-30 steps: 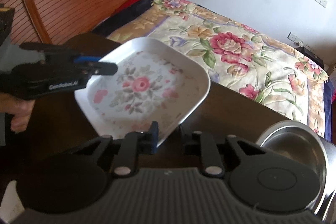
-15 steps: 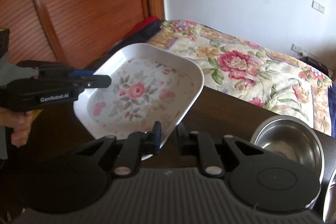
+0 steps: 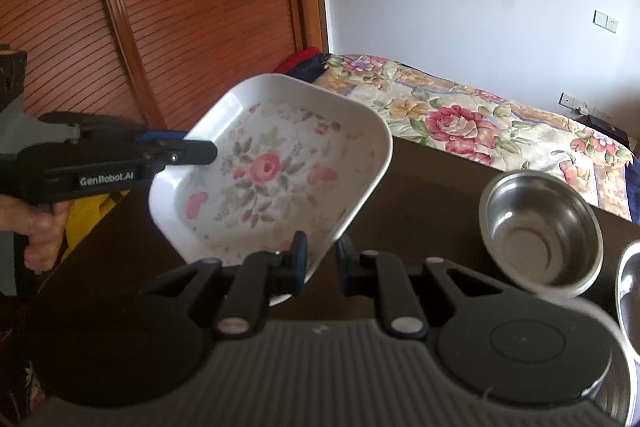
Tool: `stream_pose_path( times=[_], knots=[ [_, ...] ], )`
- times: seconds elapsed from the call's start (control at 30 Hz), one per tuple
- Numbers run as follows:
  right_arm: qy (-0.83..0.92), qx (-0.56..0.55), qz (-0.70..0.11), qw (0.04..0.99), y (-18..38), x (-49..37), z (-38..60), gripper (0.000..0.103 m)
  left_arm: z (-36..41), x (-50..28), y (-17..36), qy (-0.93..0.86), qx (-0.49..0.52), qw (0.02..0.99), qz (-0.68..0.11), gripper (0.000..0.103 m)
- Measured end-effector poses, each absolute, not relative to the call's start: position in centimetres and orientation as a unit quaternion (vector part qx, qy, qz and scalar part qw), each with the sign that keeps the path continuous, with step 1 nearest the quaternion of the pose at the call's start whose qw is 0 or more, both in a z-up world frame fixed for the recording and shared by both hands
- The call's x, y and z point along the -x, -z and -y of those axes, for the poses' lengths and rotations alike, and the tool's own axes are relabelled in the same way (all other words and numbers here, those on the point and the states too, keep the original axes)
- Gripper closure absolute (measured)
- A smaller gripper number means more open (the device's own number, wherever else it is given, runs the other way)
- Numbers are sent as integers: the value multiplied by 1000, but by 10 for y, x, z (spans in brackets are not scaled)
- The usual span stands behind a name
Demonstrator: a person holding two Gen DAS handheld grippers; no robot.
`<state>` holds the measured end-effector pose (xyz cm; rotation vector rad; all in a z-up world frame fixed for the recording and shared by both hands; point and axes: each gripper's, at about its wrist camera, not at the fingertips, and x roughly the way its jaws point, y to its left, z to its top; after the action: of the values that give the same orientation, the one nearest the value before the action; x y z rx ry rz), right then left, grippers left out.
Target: Organize plates and bowls
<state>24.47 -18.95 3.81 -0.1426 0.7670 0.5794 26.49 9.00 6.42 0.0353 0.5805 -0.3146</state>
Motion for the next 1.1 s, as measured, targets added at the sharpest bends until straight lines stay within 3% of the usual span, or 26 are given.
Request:
stream_pose_path(
  times=[0.7, 1.1],
  knots=[
    [-304, 65, -361, 879, -31, -161, 203, 86, -84, -153, -54, 159, -24, 942, -294, 58],
    [-311, 58, -357, 879, -20, -147, 209, 86, -83, -139, -34, 166, 10, 939, -303, 58]
  ],
)
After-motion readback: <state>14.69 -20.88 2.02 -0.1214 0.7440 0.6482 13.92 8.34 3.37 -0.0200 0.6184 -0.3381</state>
